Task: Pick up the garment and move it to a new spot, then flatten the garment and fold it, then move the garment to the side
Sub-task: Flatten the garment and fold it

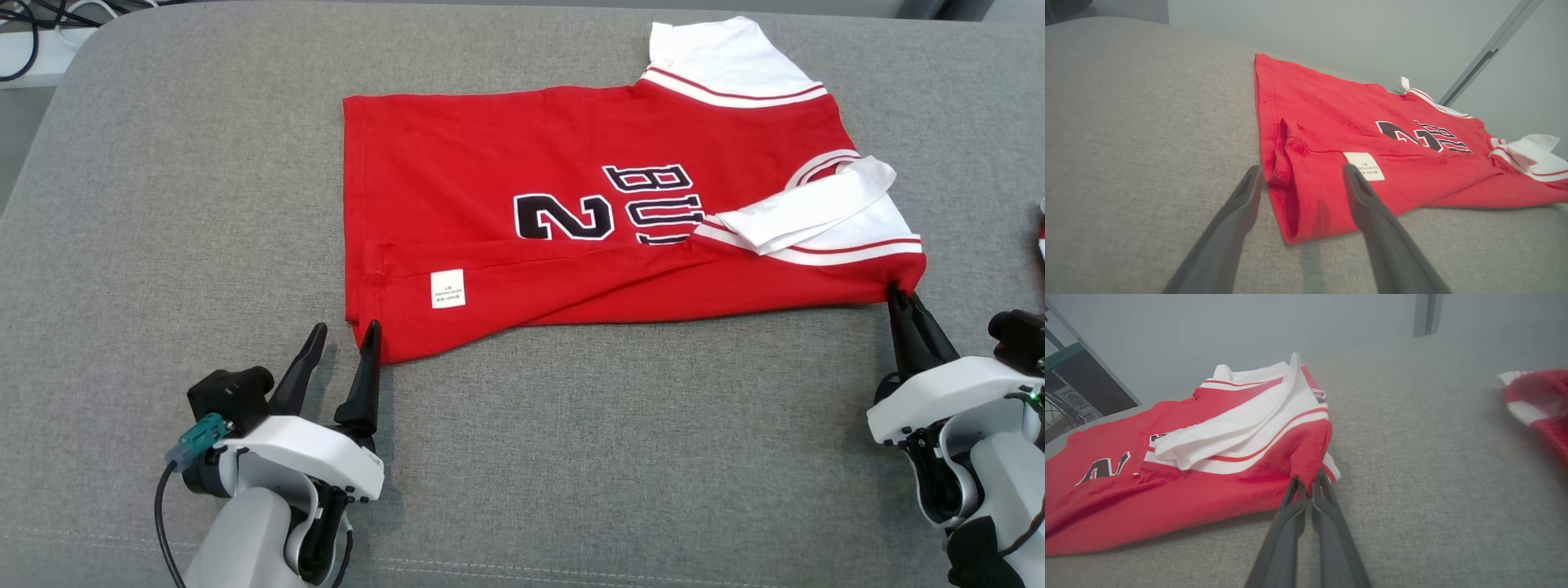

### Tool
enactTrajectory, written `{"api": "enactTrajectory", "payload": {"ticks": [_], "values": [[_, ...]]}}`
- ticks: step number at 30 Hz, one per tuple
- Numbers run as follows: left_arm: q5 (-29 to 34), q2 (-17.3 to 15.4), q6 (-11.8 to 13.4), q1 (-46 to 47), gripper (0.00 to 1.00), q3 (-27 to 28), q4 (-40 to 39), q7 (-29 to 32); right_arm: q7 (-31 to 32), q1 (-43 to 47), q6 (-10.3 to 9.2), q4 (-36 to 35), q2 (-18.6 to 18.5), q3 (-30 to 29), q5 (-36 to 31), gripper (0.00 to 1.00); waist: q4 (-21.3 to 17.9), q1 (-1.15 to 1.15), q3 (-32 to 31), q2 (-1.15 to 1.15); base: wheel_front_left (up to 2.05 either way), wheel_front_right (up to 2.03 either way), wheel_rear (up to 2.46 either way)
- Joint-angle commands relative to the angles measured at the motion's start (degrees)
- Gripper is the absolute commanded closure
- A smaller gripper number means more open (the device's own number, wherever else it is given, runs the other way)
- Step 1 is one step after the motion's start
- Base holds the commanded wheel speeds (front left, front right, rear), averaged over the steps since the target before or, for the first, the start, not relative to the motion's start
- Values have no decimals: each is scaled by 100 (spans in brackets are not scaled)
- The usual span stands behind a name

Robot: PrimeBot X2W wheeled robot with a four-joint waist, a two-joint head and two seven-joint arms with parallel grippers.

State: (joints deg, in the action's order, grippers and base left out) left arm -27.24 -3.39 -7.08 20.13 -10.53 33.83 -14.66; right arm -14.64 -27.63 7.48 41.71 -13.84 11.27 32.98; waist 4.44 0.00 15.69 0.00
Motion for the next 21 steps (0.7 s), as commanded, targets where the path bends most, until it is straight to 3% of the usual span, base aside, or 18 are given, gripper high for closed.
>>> {"api": "enactTrajectory", "payload": {"ticks": [1, 7, 21], "values": [[-34, -140, -41, -72, 0, 154, -66, -34, -36, 28, 1, -113, -106, 41, -71, 100, -10, 0, -9, 0, 0, 0, 0], [-375, -165, -41, -58, 0, -102, 176, -34, -36, 44, 1, -121, -84, 57, -116, 100, -42, 0, -14, 0, 0, 0, 0], [-523, -582, -41, 286, 0, -452, 232, -34, -36, -27, 1, -178, -49, 141, -121, 100, -156, 0, 95, 0, 0, 0, 0]]}}
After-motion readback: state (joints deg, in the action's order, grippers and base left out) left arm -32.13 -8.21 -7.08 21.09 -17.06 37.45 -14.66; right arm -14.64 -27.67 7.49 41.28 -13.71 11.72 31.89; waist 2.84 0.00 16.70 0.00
